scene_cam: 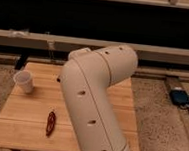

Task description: Wipe the white sponge on the table

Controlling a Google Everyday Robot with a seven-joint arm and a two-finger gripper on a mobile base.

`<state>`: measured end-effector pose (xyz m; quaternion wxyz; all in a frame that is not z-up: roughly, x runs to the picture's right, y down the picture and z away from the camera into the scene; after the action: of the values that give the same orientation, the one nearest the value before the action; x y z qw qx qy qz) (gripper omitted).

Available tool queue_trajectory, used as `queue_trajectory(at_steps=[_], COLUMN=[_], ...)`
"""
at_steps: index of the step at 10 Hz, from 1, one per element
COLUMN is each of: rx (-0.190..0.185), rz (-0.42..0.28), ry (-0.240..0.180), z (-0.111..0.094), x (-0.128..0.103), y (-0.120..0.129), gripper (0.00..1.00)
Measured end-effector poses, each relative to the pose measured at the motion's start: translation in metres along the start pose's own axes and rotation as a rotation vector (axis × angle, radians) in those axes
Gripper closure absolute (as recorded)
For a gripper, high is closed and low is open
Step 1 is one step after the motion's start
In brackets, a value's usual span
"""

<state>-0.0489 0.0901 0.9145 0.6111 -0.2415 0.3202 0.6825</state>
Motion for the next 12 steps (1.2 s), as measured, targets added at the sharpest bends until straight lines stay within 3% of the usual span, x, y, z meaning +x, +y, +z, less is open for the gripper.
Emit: queue_trajectory(at_steps=[4,7,12], rx=[0.023,0.029,-0.001], rz=[0.052,0.07,0.016], ry=[0.006,-0.004,-0.012], z=[0.003,0.007,0.01], x=[0.017,0.036,0.059], y=[-0.023,-0.026,0.0], gripper=[0.98,0.98,0.98])
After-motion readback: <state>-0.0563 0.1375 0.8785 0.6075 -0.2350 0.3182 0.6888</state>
